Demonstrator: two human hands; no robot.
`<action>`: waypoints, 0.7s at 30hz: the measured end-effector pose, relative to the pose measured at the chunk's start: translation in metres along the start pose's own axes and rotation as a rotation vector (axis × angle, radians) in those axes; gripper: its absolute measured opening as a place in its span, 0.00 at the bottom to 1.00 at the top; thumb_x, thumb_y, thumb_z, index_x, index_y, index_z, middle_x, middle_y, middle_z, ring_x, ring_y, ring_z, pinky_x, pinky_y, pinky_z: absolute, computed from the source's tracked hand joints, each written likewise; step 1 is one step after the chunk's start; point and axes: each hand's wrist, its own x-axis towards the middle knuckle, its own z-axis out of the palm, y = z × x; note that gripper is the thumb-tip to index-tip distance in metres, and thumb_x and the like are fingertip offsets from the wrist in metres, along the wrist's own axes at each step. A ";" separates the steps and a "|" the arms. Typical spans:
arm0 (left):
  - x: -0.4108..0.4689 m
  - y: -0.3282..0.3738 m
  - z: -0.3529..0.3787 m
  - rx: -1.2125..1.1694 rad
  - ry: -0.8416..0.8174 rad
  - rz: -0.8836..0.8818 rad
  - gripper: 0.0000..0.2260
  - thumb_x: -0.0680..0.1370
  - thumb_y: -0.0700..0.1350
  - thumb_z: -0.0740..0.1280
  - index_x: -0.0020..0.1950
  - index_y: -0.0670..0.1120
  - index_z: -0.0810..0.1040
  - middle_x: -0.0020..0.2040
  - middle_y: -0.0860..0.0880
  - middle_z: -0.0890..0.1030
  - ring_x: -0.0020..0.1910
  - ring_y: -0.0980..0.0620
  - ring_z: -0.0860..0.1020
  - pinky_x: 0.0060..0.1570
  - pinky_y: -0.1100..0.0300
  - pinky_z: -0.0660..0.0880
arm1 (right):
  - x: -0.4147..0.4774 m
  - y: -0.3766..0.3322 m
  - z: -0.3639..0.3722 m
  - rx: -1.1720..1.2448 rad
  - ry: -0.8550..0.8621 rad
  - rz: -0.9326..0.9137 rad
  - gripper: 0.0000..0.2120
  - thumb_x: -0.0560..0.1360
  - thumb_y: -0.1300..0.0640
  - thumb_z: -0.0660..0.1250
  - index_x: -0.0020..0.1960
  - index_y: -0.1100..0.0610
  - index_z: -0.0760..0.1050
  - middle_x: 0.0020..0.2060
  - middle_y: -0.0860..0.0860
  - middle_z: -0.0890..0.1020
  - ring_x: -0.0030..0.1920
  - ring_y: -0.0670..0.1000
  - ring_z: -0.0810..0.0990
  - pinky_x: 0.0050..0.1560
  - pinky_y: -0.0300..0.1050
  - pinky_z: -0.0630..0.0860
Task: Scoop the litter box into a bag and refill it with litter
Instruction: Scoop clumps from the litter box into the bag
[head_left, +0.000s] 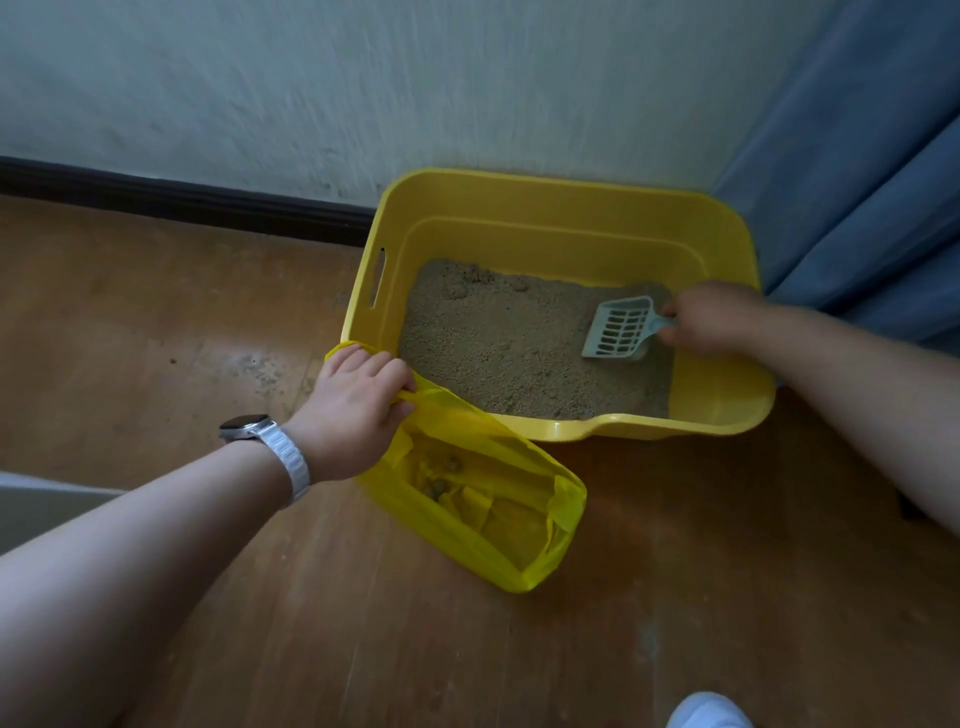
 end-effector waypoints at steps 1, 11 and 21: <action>0.000 0.000 0.001 0.005 0.006 0.004 0.13 0.75 0.53 0.55 0.48 0.47 0.74 0.43 0.50 0.76 0.44 0.43 0.74 0.62 0.50 0.60 | 0.006 -0.002 0.001 -0.059 -0.009 -0.013 0.14 0.79 0.48 0.60 0.58 0.55 0.78 0.38 0.49 0.76 0.39 0.49 0.74 0.34 0.44 0.69; -0.001 -0.002 0.007 -0.012 0.029 0.020 0.07 0.76 0.53 0.58 0.49 0.51 0.70 0.43 0.52 0.74 0.47 0.47 0.71 0.64 0.49 0.59 | 0.067 -0.008 0.002 -0.008 0.007 -0.058 0.15 0.80 0.44 0.57 0.57 0.51 0.78 0.39 0.51 0.78 0.39 0.51 0.77 0.38 0.45 0.74; -0.003 -0.004 0.008 0.020 0.030 0.047 0.09 0.76 0.51 0.58 0.47 0.47 0.74 0.43 0.50 0.73 0.46 0.47 0.70 0.65 0.47 0.60 | 0.102 -0.067 0.007 0.091 0.106 -0.232 0.14 0.82 0.47 0.56 0.53 0.52 0.77 0.37 0.50 0.76 0.37 0.50 0.75 0.36 0.44 0.70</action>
